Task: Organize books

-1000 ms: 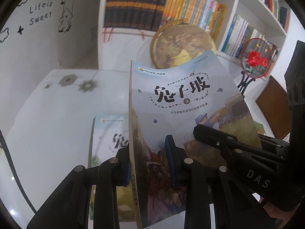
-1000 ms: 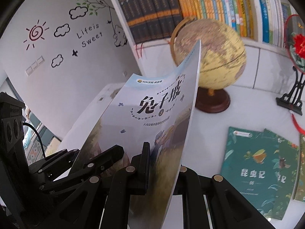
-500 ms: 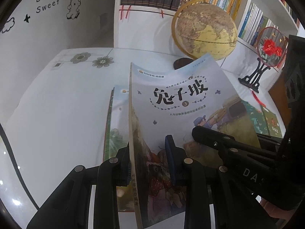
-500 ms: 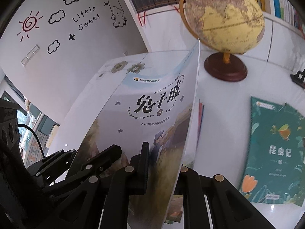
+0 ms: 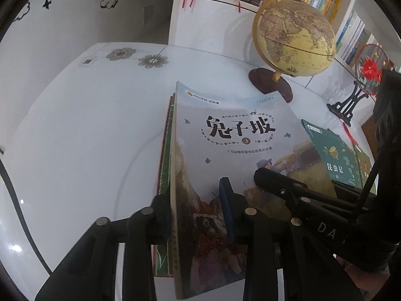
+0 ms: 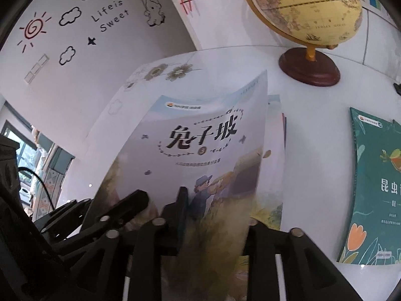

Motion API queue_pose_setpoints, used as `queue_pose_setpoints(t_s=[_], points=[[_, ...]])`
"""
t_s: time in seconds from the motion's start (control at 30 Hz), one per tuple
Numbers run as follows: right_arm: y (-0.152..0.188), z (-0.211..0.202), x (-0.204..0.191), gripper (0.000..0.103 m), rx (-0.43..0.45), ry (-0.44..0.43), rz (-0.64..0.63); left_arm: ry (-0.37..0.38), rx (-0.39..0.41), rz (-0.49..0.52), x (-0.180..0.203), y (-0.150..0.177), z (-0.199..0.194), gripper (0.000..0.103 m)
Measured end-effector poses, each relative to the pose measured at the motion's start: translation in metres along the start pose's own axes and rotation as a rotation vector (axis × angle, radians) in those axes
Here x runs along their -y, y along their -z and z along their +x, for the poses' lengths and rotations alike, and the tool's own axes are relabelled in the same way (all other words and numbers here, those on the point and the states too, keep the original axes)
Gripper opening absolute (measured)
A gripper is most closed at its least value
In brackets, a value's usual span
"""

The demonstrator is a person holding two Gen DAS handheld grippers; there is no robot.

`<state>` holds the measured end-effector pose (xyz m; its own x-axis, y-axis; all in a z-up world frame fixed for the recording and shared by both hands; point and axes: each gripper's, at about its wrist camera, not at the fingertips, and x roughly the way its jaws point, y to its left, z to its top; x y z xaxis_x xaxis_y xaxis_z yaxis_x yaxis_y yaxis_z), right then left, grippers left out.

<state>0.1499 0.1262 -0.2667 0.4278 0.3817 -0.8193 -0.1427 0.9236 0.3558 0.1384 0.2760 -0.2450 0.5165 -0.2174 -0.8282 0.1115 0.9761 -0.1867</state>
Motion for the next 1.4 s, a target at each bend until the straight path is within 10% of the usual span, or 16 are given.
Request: queue_pose_setpoints(t_s=[0.23, 0.73, 1.1, 1.23, 1.4], points=[[-0.003, 0.002, 0.002, 0.054, -0.026, 0.094, 0.0, -0.045, -0.006, 0.018, -0.003, -0.002, 0.0, 0.034], [-0.002, -0.03, 0.043, 0.056, -0.006, 0.203, 0.046, -0.098, -0.013, 0.03, 0.017, -0.014, -0.003, 0.037], [0.01, -0.069, 0.11, 0.057, 0.009, 0.242, 0.098, -0.06, -0.046, 0.11, 0.083, -0.024, 0.005, 0.037], [0.012, -0.086, 0.136, 0.081, 0.017, 0.349, 0.046, -0.022, -0.035, 0.115, 0.11, -0.028, 0.009, 0.037], [0.02, -0.108, 0.17, 0.082, 0.064, 0.442, -0.003, 0.017, -0.037, 0.128, 0.152, -0.029, 0.018, 0.037]])
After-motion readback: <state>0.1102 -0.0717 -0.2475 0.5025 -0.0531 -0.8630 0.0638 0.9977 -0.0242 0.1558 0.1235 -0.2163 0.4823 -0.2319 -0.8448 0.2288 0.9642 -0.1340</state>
